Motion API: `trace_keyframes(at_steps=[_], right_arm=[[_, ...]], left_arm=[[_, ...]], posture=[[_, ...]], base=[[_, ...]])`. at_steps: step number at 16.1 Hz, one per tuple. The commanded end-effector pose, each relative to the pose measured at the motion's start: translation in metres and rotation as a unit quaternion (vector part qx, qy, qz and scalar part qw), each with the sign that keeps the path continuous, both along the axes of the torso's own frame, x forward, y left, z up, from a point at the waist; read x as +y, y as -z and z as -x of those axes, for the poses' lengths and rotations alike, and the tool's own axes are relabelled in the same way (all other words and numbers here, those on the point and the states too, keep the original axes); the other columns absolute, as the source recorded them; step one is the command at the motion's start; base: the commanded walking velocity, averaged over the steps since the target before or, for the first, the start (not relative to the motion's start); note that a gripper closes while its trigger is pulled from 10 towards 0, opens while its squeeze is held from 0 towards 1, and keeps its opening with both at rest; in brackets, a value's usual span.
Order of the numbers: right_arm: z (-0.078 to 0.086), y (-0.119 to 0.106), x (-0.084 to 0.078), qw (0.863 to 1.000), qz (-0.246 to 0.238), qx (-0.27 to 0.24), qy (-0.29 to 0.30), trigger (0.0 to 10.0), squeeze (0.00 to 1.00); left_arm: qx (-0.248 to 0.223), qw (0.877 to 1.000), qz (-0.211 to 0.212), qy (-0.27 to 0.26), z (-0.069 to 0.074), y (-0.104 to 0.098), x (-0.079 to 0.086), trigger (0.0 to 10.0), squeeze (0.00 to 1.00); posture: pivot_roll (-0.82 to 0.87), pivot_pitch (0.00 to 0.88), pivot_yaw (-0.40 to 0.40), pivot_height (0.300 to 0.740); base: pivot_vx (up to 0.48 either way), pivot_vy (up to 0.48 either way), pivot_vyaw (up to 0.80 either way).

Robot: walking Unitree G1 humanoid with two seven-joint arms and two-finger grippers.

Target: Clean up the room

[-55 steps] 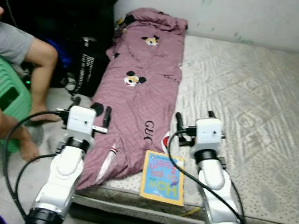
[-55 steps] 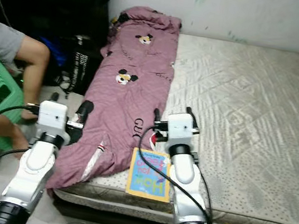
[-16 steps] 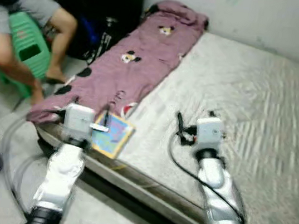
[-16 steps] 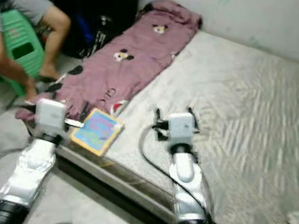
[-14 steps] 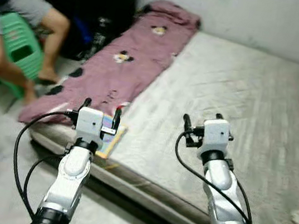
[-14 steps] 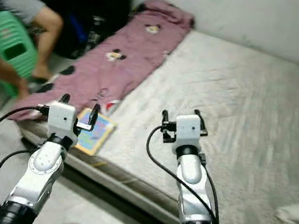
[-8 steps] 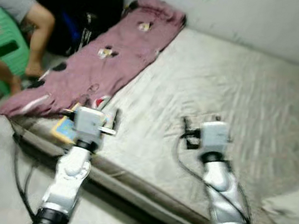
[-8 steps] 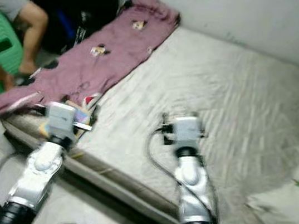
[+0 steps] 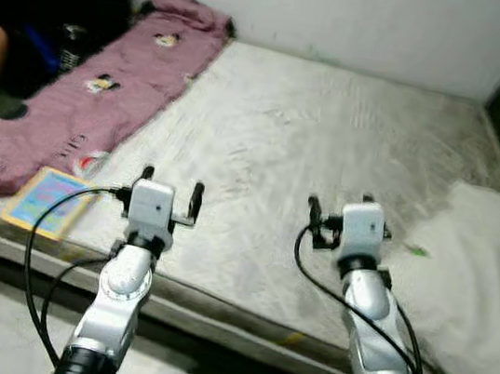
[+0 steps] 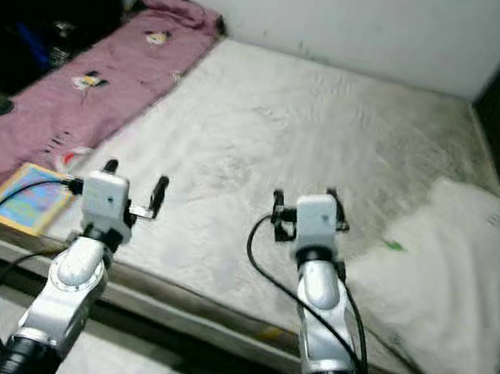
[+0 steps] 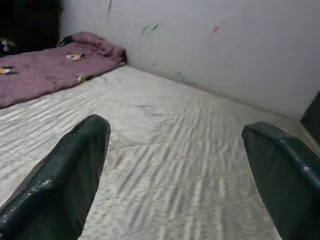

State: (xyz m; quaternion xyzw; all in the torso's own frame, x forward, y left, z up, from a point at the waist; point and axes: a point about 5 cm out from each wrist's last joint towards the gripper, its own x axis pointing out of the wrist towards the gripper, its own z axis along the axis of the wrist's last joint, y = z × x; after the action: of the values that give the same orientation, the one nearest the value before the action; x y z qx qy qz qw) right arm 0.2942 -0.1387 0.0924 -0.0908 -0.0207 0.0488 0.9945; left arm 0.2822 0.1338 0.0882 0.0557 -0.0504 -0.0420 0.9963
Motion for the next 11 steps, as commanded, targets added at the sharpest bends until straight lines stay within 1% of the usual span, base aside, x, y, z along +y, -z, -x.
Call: trace_keyframes(at_steps=[1, 2, 3, 5, 7, 11], right_arm=[[-0.0013, -0.0030, 0.0082, 1.000, -0.003, -0.005, -0.012, 10.0, 0.00], [-0.0014, -0.0031, 0.0081, 1.000, -0.003, -0.006, -0.011, 10.0, 0.00], [-0.0016, -0.0032, 0.0082, 1.000, -0.003, -0.006, -0.011, 10.0, 0.00], [-0.0019, -0.0032, 0.0074, 1.000, -0.001, -0.007, -0.010, 10.0, 0.00], [-0.0022, -0.0033, 0.0072, 1.000, -0.001, -0.007, -0.009, 10.0, 0.00], [-0.0026, -0.0033, 0.0077, 1.000, -0.001, -0.008, -0.009, 10.0, 0.00]], left_arm=[[-0.001, 1.000, -0.008, -0.009, 0.0002, -0.0005, 0.0083, 10.0, 0.00], [-0.001, 1.000, -0.010, -0.009, 0.0002, -0.0007, 0.0081, 10.0, 0.00], [-0.002, 1.000, -0.003, -0.007, 0.0000, -0.0008, 0.0079, 10.0, 0.00], [-0.002, 1.000, -0.016, -0.018, -0.0004, -0.0002, 0.0092, 10.0, 0.00], [-0.002, 1.000, -0.010, -0.020, -0.0007, -0.0004, 0.0105, 10.0, 0.00], [0.002, 1.000, 0.006, 0.008, -0.0001, -0.0007, 0.0084, 10.0, 0.00]], posture=[[0.04, 0.000, 0.007, 0.740], [0.04, 0.000, 0.007, 0.740], [0.04, 0.000, 0.008, 0.740], [0.04, 0.000, 0.008, 0.740], [0.04, 0.000, 0.008, 0.740], [0.04, 0.000, 0.007, 0.740]], base=[[0.000, -0.277, 0.00], [0.000, 0.000, 0.00], [0.000, 0.000, 0.00], [0.000, 0.000, 0.00], [0.000, 0.000, 0.00], [0.000, 0.000, 0.00]])
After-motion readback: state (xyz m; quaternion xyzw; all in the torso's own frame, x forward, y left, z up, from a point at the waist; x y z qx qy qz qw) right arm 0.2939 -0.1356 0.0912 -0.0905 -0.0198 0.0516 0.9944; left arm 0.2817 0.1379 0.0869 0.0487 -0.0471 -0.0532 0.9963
